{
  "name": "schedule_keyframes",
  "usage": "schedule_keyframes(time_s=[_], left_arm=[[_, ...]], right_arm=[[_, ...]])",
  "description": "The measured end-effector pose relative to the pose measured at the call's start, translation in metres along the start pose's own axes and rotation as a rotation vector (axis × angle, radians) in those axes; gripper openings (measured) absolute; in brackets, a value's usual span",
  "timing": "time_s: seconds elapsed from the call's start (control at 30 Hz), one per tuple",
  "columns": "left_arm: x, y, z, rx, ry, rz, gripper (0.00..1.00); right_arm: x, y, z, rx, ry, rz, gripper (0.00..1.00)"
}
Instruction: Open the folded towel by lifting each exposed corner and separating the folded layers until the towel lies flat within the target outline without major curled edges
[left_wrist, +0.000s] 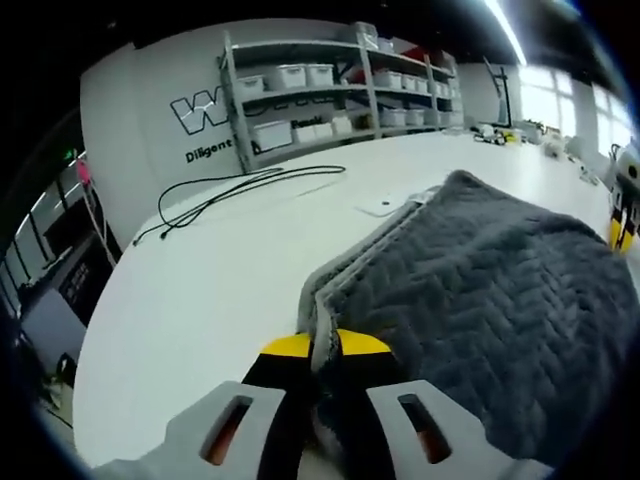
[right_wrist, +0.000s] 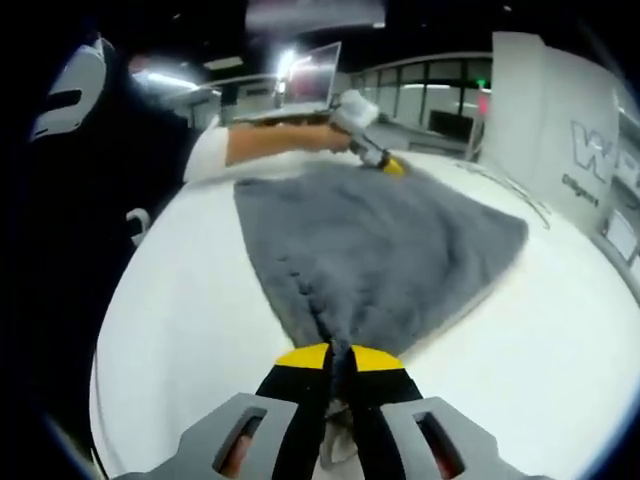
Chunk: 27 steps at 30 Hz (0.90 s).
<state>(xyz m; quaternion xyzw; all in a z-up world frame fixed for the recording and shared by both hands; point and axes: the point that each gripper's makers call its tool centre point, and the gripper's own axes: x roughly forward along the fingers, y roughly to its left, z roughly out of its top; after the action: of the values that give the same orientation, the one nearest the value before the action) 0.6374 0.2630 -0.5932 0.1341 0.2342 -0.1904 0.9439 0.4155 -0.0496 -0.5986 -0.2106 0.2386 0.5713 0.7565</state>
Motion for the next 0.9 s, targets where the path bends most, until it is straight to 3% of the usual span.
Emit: schedule_keyframes(time_s=[0.67,0.9], left_arm=[[-0.0066,-0.005,-0.001,-0.031,-0.02,0.031,0.06],[-0.0064,0.0025,-0.0031,-0.041,-0.025,0.03,0.06]], right_arm=[[-0.003,-0.0058,-0.0034,-0.008,-0.01,-0.012,0.03],[-0.0044,-0.0089,-0.0047,-0.006,-0.006,-0.009,0.03]])
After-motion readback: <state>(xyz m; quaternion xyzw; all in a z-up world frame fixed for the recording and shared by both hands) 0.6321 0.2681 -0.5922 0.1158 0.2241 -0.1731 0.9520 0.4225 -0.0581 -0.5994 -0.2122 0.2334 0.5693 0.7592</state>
